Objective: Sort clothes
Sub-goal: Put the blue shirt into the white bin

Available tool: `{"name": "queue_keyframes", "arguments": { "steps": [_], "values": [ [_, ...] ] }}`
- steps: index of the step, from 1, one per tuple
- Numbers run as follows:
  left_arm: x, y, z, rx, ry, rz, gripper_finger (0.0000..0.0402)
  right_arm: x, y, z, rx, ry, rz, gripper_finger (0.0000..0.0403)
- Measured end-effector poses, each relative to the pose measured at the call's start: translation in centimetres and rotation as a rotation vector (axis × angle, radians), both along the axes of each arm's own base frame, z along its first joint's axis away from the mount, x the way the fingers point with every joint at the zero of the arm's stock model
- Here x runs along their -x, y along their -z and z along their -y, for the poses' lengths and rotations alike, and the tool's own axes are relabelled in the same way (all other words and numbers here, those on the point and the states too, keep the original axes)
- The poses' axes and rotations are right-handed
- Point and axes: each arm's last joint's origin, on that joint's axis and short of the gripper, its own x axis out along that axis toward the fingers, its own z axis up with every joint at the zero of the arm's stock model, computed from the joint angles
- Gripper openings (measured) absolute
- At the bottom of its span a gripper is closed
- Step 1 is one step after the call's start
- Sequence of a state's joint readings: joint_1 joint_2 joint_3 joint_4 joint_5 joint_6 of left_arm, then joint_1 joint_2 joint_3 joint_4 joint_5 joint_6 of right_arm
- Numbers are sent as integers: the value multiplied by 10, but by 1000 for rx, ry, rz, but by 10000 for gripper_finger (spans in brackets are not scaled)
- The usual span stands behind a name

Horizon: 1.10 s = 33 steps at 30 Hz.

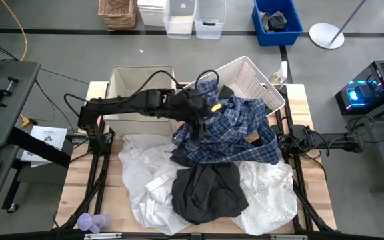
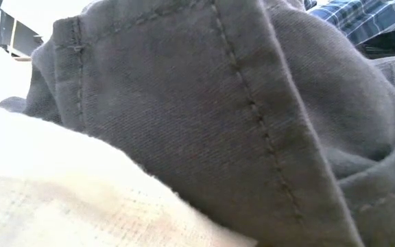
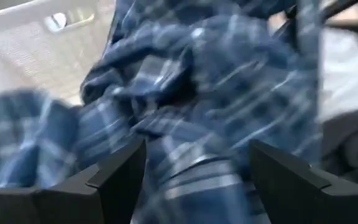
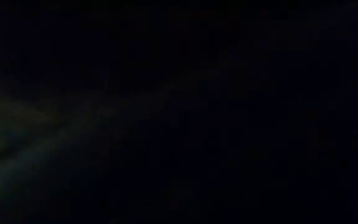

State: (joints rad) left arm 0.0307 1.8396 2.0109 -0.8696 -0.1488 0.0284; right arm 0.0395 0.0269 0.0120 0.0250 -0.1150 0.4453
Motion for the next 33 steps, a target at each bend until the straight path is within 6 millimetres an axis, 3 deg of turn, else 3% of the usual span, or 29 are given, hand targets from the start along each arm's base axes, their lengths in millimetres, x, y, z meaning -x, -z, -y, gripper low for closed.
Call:
{"name": "queue_keyframes", "arguments": {
  "steps": [8,10,13,16,18,20,22,24,27,30,33],
  "values": [
    [20,-54,-1,-56,0,315,269,0,0,0,0,0,0,0],
    [31,-63,11,-93,57,320,269,0,0,0,0,0,0,0],
    [47,-59,46,-189,133,189,269,0,0,0,0,0,0,0],
    [62,-41,93,-279,210,8,269,0,0,0,0,0,0,0],
    [69,-23,124,-247,248,-57,269,0,0,0,0,0,0,0],
    [74,3,150,-192,260,-112,269,0,0,0,0,0,0,0],
    [83,34,164,-208,197,-176,269,0,0,0,0,0,0,0],
    [94,62,167,-224,91,-200,269,0,0,0,0,0,0,0],
    [111,84,156,-143,-65,-109,268,0,0,0,0,0,0,0],
    [108,103,143,-55,-151,36,268,0,0,0,0,0,0,0],
    [96,121,133,-121,-165,105,268,0,0,0,0,0,0,0]
  ]
}}
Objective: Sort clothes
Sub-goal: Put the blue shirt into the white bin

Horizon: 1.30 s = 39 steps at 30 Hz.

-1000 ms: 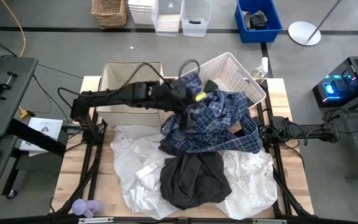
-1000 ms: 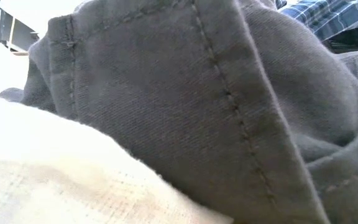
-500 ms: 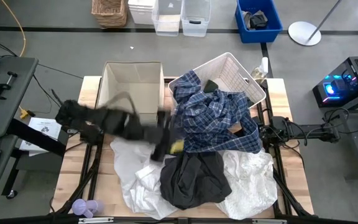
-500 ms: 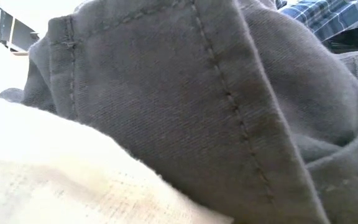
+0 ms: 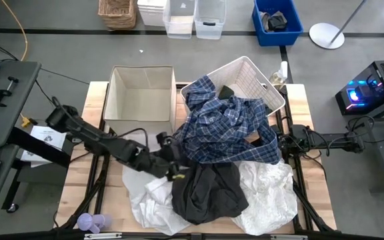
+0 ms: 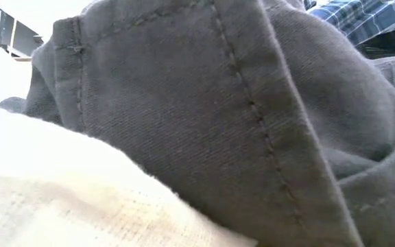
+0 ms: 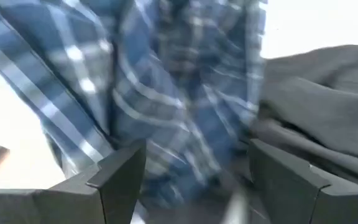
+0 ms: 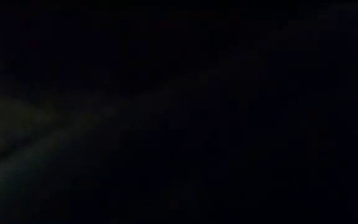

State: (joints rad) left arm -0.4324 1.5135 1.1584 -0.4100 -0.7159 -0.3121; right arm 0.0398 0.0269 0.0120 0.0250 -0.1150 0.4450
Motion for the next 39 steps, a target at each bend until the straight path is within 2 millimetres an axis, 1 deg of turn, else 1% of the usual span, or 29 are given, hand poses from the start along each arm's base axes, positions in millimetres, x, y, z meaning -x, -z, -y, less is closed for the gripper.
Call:
{"name": "queue_keyframes", "arguments": {
  "steps": [2,4,8,11,16,19,22,23,25,26,27,29,30,33,35,37,39],
  "values": [
    [-9,6,-10,-79,-47,6,268,0,0,0,0,0,0,0],
    [-14,11,-20,-118,-119,0,268,0,0,0,0,0,-1,0],
    [-17,9,-33,-212,-211,7,268,0,0,0,0,0,0,0],
    [-21,14,-38,-248,-185,-43,268,0,0,0,0,0,0,0],
    [-39,38,-47,-248,-200,-84,268,0,0,0,0,1,0,0],
    [-49,57,-45,-216,-153,-126,268,0,0,0,0,1,0,0],
    [-51,65,-39,-205,-121,-149,262,0,0,0,0,1,0,0],
    [-51,65,-38,-194,-112,-145,252,0,0,0,0,0,0,0],
    [-52,66,-36,-161,-87,-147,210,0,0,0,0,0,0,0],
    [-52,66,-35,-138,-79,-145,178,0,0,0,0,0,0,0],
    [-52,66,-34,-112,-68,-143,136,0,0,0,0,0,0,0],
    [-55,61,-33,-46,-21,-137,47,0,0,0,0,0,0,0],
    [-58,57,-33,-14,3,-125,24,0,0,0,0,0,0,0],
    [-67,39,-35,-22,30,-86,8,0,0,0,0,0,0,0],
    [-76,18,-38,-43,45,-41,3,0,0,0,0,0,0,0],
    [-84,-12,-38,-61,81,25,1,0,0,0,0,0,0,0],
    [-91,-49,-36,-84,130,116,1,0,0,0,0,0,0,0]
  ]
}}
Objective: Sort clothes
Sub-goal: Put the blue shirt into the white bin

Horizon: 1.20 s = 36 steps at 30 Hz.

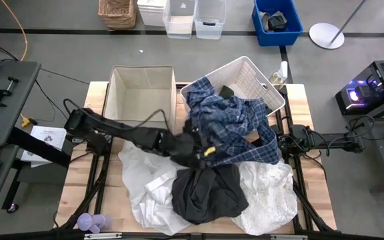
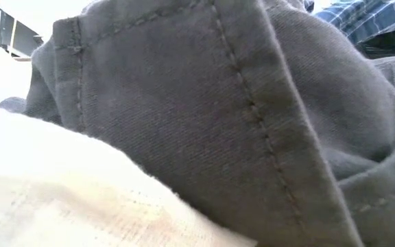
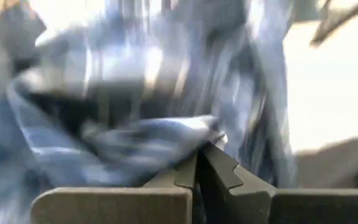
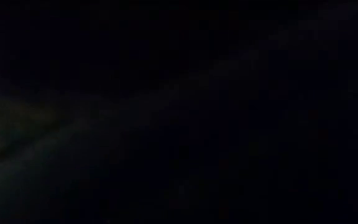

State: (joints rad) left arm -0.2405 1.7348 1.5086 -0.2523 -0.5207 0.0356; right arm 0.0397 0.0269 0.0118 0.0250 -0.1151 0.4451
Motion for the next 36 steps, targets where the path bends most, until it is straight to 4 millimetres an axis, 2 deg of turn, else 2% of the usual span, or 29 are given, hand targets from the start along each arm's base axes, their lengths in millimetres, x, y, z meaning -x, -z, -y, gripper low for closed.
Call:
{"name": "queue_keyframes", "arguments": {
  "steps": [4,7,9,11,13,15,17,19,22,26,30,32,36],
  "values": [
    [-3,-88,1,-115,78,300,1,0,0,0,0,0,0,0],
    [0,-144,-17,-268,28,541,0,0,0,0,0,0,0,0],
    [-2,-167,-37,-356,-51,652,0,0,0,0,0,0,0,0],
    [-9,-177,-62,-408,-126,692,0,0,0,0,0,0,0,0],
    [-19,-176,-91,-419,-194,675,0,0,0,0,0,0,0,0],
    [-32,-162,-122,-390,-274,596,0,0,0,0,0,0,0,0],
    [-46,-136,-152,-341,-359,464,0,0,0,0,0,0,0,0],
    [-58,-98,-175,-268,-423,265,0,0,0,0,0,0,0,0],
    [-60,-46,-188,-54,-417,-25,0,0,0,0,0,0,0,0],
    [-58,-11,-182,176,-298,-254,0,0,0,0,0,0,0,0],
    [-59,-1,-174,176,-279,-327,10,0,0,0,0,-1,0,0],
    [-55,-15,-173,156,-268,-292,25,0,0,0,0,-1,0,0],
    [-46,-57,-176,155,-233,-167,75,0,0,0,0,0,0,0]
  ]
}}
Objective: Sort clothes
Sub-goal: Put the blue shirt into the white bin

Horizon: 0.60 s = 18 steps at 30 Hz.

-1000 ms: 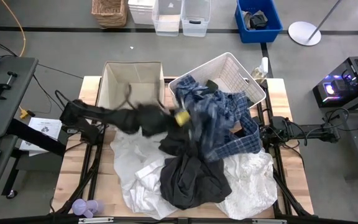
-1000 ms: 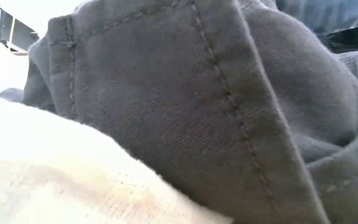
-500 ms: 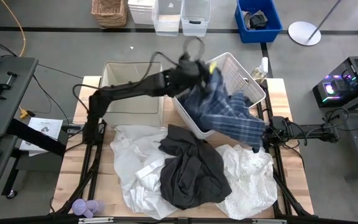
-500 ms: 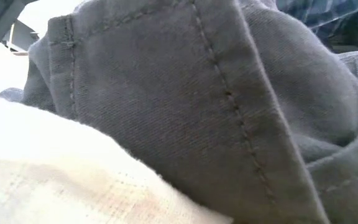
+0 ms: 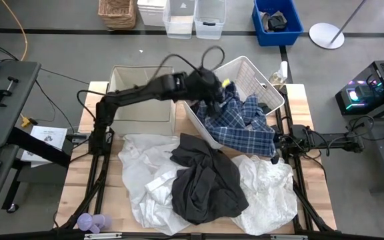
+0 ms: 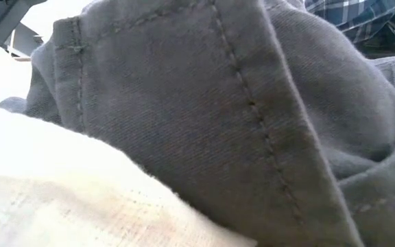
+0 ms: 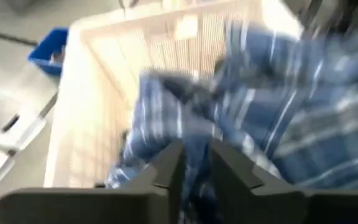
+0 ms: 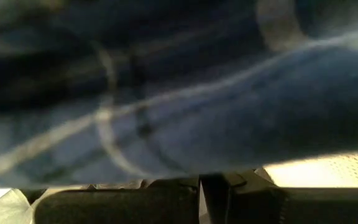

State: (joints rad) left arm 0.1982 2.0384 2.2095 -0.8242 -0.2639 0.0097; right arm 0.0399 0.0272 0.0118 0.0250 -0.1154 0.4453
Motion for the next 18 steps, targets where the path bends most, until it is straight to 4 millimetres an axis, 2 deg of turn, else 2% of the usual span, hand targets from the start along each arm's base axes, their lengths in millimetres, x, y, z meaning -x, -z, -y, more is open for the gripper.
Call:
{"name": "queue_keyframes", "arguments": {
  "steps": [6,8,10,13,18],
  "values": [
    [7,-38,8,6,31,111,172,0,0,0,0,0,-2,0],
    [12,-52,15,68,88,200,200,0,0,0,0,0,-2,0],
    [12,-62,27,196,223,299,224,0,0,0,1,0,-4,0],
    [7,-69,65,284,463,358,247,0,0,0,1,0,-5,0],
    [-5,-53,137,4,660,258,254,0,0,0,1,0,-5,0]
  ]
}}
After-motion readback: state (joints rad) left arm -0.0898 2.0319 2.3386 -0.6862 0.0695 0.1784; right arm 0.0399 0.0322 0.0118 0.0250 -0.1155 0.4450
